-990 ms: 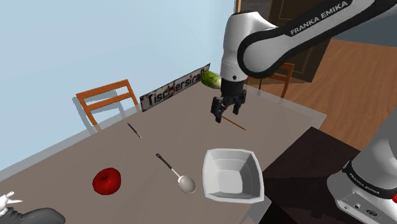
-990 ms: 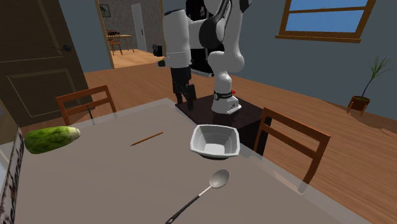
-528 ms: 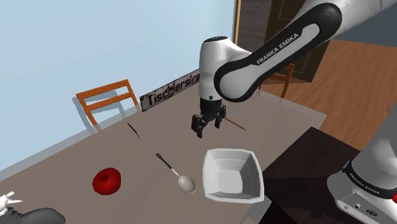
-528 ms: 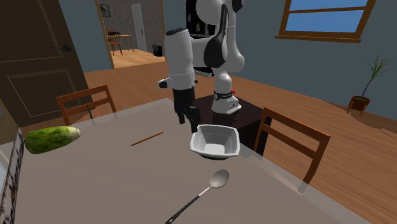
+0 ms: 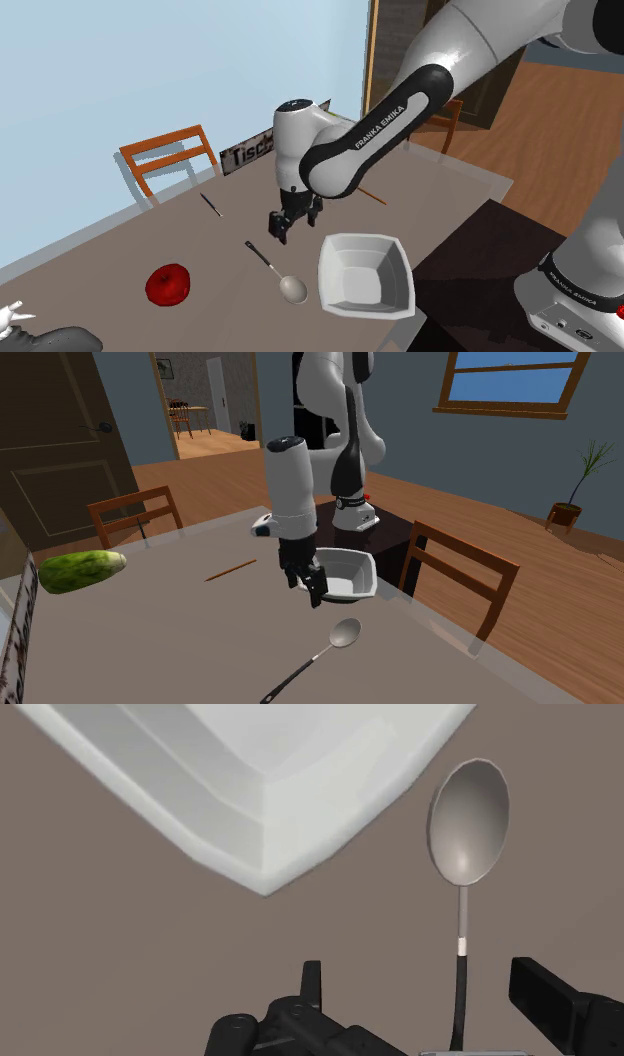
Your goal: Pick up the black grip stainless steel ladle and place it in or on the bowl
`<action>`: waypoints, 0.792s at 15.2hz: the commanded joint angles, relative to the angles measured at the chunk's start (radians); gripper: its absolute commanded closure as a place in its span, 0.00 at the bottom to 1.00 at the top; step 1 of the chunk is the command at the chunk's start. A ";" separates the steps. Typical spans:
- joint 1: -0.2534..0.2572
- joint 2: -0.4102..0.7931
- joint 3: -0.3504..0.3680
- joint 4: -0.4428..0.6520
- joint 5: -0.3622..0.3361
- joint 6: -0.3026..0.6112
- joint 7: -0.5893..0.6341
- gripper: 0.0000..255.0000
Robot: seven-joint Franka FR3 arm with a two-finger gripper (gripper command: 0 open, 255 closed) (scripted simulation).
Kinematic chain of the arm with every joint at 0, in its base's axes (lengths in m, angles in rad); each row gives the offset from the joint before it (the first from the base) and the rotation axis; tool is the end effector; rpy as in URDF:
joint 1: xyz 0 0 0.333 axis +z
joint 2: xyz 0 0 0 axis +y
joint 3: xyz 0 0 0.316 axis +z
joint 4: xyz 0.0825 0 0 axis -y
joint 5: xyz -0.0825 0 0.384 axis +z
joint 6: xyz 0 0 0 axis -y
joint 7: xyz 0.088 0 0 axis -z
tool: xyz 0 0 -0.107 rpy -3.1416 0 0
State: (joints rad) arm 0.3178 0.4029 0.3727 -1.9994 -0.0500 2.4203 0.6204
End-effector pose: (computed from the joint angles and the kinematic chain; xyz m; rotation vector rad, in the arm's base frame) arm 0.4765 0.3827 0.2736 -3.0242 -0.1155 0.0439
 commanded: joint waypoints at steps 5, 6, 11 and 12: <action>0.103 0.223 -0.035 0.209 -0.081 0.007 0.062 0.00; 0.121 0.261 -0.040 0.251 -0.091 0.002 0.069 0.00; 0.150 0.335 -0.055 0.309 -0.108 0.018 0.080 0.00; 0.153 0.346 -0.057 0.312 -0.111 0.026 0.082 0.00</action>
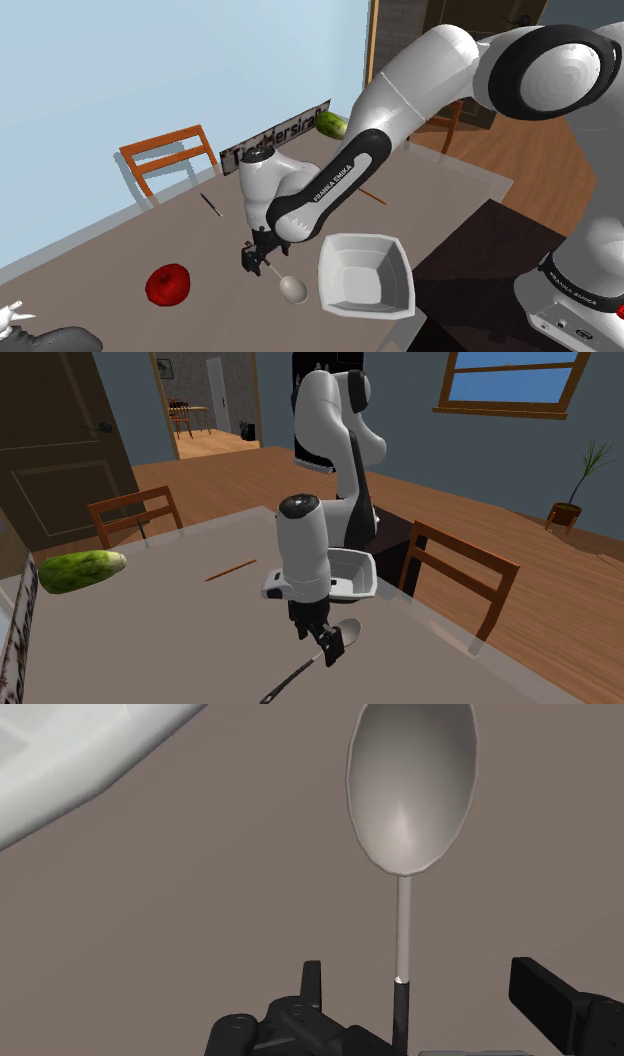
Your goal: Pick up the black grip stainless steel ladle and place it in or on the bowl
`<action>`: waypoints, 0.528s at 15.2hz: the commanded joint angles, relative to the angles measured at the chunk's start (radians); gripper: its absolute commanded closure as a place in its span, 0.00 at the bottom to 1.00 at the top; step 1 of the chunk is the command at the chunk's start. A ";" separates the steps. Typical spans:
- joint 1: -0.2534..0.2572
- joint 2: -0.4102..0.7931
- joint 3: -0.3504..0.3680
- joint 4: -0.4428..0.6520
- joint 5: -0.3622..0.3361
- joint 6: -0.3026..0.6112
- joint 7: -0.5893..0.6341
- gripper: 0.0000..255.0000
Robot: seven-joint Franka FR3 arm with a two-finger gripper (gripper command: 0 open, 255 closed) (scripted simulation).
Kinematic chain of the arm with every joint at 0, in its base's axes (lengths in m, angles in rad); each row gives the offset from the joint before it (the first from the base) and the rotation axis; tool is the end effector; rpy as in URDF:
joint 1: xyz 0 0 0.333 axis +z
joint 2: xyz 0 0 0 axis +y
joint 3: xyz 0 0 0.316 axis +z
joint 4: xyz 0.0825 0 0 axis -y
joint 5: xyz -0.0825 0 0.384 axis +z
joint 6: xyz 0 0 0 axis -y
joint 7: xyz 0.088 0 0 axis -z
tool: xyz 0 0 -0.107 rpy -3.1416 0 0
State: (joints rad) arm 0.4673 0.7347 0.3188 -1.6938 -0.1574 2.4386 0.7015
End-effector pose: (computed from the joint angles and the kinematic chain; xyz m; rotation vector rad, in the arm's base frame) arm 0.4968 0.4648 0.1902 -3.0228 -0.1815 0.0501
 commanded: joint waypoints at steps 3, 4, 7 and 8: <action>0.014 0.052 -0.013 0.020 -0.012 0.033 0.006 0.00; 0.014 0.052 -0.013 0.019 -0.012 0.033 0.006 0.00; 0.014 0.052 -0.013 0.020 -0.012 0.033 0.006 0.00; 0.014 0.052 -0.013 0.020 -0.012 0.033 0.006 0.00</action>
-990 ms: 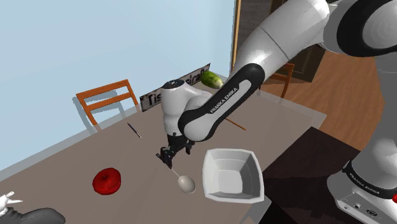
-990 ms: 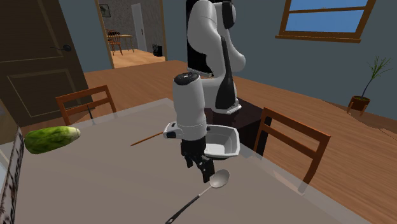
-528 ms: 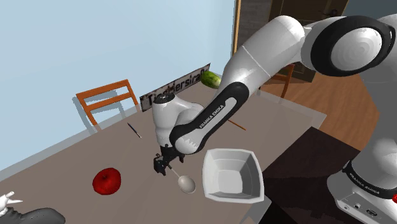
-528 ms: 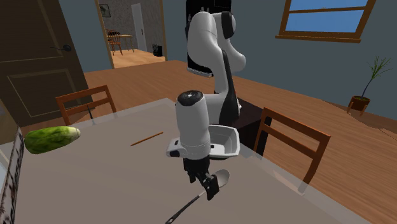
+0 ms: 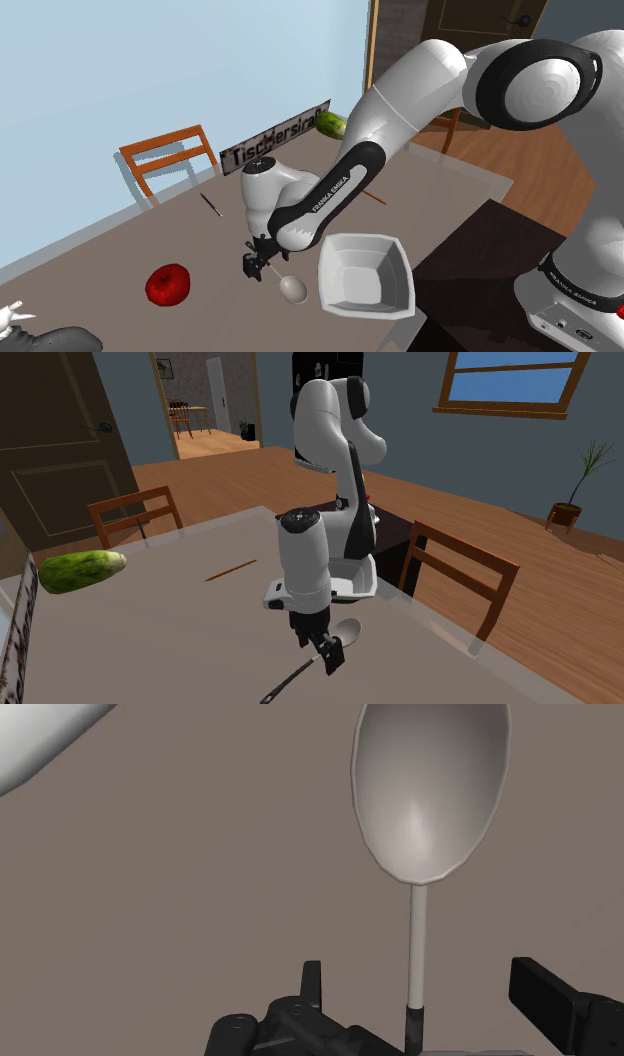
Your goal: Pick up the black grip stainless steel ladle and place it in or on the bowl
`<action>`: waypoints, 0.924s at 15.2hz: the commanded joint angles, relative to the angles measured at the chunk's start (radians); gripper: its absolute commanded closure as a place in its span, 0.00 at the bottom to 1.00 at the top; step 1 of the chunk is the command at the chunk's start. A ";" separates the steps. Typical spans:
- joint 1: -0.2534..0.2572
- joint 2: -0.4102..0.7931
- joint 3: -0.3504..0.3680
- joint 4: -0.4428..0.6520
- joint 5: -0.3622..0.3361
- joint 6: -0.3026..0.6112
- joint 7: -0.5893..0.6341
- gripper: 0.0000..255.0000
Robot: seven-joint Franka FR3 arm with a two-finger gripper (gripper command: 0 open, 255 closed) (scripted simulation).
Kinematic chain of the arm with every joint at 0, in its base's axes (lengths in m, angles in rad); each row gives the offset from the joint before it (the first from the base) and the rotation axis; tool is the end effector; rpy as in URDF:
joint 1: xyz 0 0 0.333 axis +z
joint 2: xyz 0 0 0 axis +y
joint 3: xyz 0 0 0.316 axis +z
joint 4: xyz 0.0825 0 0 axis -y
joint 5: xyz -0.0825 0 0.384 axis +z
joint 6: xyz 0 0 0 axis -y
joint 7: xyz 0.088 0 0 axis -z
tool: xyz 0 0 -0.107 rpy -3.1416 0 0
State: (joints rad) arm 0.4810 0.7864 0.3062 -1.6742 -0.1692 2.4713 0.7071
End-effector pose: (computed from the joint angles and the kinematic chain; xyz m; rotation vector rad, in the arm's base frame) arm 0.4968 0.4675 0.1655 -3.0228 -0.1817 0.0495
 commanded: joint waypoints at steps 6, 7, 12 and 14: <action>0.000 0.000 0.000 0.000 0.000 0.000 0.000 1.00; 0.000 0.000 0.000 0.000 0.000 0.000 0.000 1.00; 0.000 0.000 0.000 0.000 0.000 0.000 0.000 1.00; -0.002 -0.010 0.002 -0.003 0.002 -0.007 0.000 1.00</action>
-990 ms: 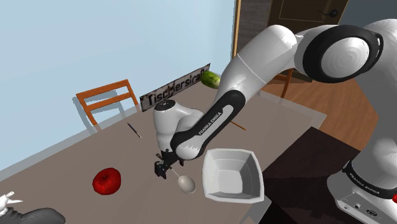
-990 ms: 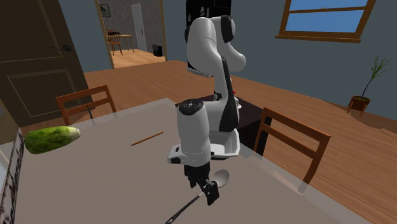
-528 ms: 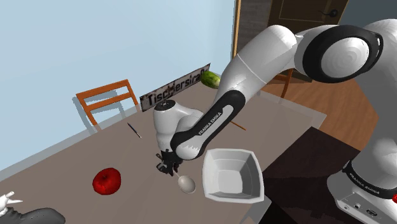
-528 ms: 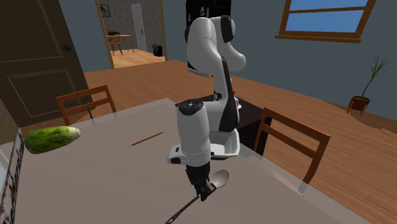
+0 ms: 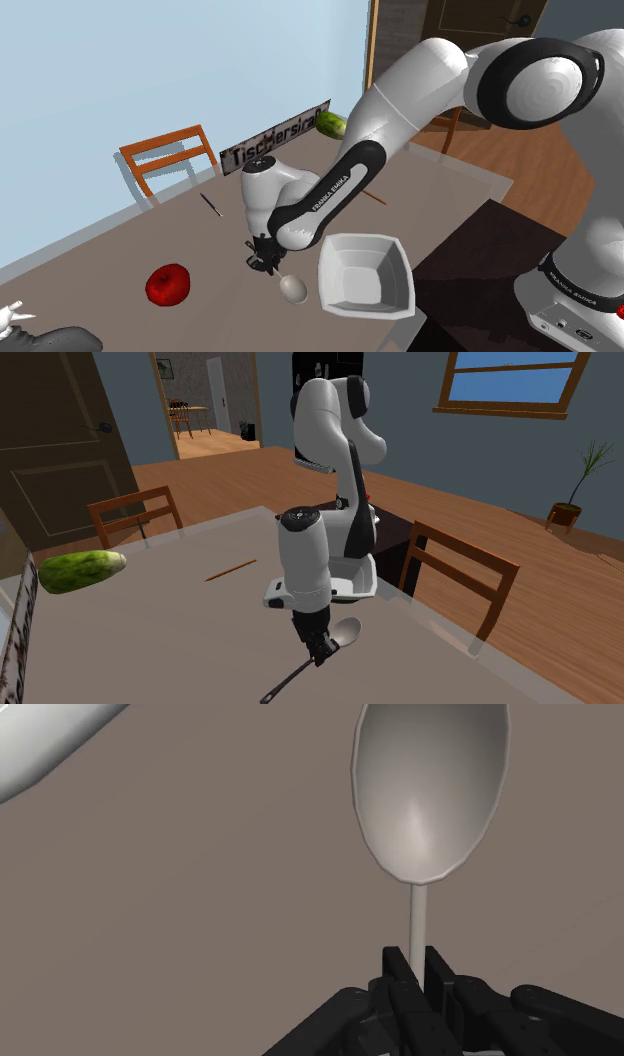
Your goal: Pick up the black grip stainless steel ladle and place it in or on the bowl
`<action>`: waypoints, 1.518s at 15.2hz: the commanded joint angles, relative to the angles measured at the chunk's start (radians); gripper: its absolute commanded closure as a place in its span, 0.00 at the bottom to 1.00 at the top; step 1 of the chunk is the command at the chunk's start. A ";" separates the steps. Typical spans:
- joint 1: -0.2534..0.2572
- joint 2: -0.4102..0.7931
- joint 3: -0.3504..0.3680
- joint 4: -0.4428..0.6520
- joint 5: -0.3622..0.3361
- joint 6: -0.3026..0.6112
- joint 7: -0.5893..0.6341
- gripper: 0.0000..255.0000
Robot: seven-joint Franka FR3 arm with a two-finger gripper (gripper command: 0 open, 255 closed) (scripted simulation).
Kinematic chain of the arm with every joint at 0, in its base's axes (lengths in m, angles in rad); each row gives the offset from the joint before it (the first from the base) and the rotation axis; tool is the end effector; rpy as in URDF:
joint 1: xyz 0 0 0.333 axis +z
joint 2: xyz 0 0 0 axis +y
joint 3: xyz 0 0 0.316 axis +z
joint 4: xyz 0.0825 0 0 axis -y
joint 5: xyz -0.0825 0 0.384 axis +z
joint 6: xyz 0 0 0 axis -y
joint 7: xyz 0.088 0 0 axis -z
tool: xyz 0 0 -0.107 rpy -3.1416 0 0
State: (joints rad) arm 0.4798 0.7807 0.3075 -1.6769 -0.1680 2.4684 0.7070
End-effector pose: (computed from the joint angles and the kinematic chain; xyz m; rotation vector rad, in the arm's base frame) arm 0.4967 0.4673 0.1681 -3.0227 -0.1814 0.0494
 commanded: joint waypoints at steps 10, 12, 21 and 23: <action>-0.020 -0.101 0.026 -0.015 0.025 -0.085 -0.006 1.00; -0.023 -0.119 0.031 -0.016 0.030 -0.102 -0.008 1.00; -0.037 -0.194 0.050 -0.006 0.053 -0.186 -0.014 1.00; -0.040 -0.209 0.054 -0.001 0.058 -0.205 -0.016 1.00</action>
State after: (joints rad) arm 0.4410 0.5767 0.3601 -1.6854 -0.1120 2.2760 0.6929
